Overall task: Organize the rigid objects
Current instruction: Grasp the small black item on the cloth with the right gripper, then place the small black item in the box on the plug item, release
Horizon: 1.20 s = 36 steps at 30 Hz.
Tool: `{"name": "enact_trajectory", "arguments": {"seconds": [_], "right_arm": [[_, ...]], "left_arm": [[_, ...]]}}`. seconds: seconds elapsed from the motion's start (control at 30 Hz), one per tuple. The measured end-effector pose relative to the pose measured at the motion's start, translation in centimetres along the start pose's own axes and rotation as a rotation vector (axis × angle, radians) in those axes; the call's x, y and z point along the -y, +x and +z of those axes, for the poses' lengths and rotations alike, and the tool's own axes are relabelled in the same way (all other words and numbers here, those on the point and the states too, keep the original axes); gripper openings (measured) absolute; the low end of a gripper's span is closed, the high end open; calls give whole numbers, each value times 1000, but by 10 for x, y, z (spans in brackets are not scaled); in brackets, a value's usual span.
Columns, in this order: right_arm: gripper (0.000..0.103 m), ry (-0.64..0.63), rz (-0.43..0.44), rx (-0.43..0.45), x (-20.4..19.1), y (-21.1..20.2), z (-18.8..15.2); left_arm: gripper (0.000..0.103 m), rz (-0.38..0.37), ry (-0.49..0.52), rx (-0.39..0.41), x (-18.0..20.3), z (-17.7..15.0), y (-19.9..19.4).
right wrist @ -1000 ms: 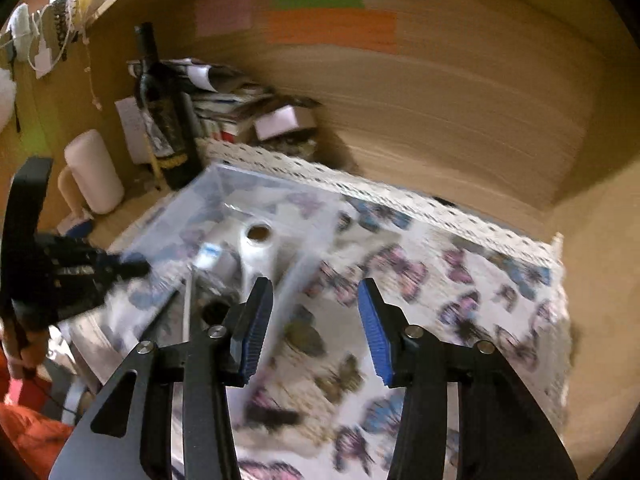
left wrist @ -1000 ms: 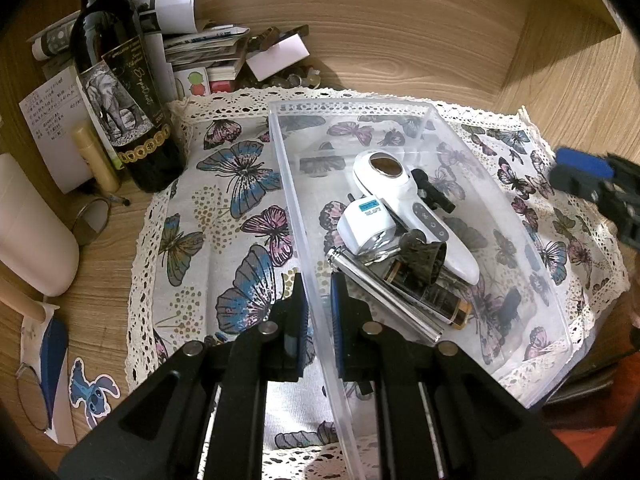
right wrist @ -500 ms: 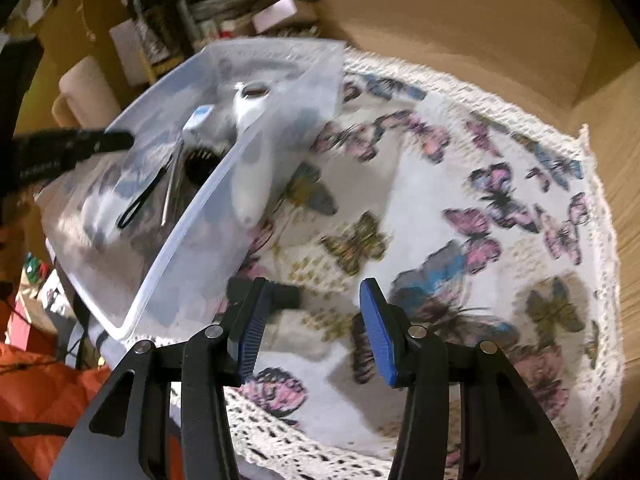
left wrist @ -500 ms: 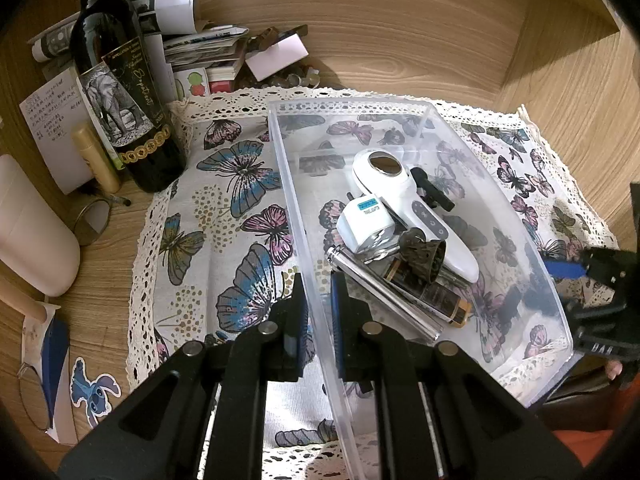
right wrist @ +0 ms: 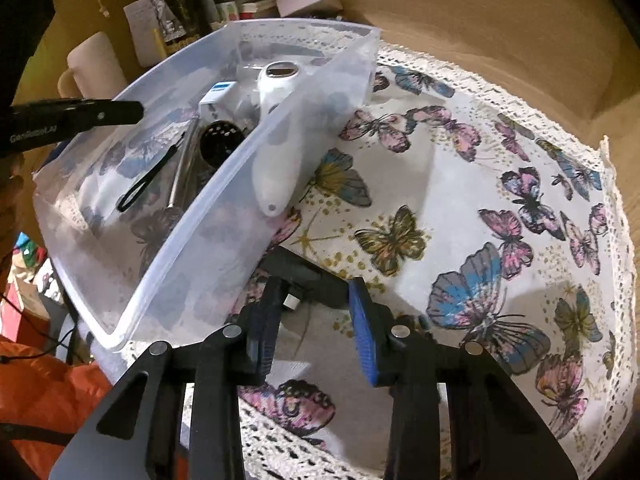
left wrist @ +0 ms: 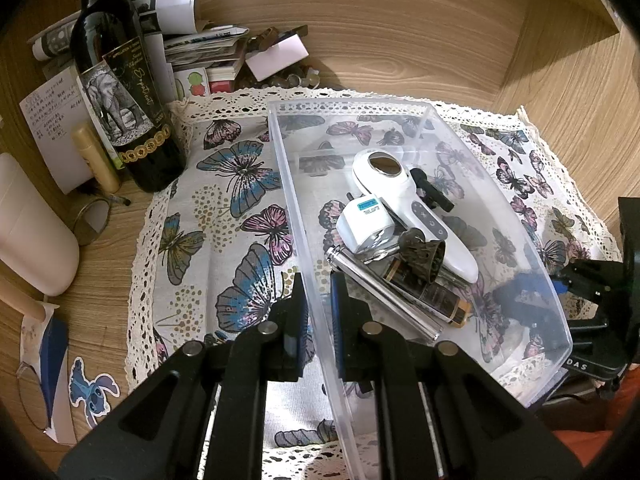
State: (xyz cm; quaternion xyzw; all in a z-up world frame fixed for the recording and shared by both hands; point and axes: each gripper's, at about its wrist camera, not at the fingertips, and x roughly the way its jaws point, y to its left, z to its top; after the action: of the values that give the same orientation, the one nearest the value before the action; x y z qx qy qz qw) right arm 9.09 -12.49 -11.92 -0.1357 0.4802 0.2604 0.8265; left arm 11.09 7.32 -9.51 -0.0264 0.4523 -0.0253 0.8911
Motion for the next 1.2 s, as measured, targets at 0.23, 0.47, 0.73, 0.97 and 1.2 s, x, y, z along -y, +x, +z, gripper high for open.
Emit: {"name": "enact_trajectory", "arguments": {"seconds": [0.23,0.47,0.73,0.97,1.2], "right_arm": [[31,25,-70,56,12,-13,17],[31,44,-96,181,19,-38,45],[31,32,-56,310,5,-58,76],[31,-16,-11,291,-15,-37,96],[31,-28,26,230,-25,-10,109]], "left_arm": [[11,0,1,0,0,0,0],[11,0,0,-1,1,0,0],[11,-1,-2,0,0,0,0],[11,-2,-2,0,-1,-1,-1],[11,4,3,3,-1,-1,-1]]}}
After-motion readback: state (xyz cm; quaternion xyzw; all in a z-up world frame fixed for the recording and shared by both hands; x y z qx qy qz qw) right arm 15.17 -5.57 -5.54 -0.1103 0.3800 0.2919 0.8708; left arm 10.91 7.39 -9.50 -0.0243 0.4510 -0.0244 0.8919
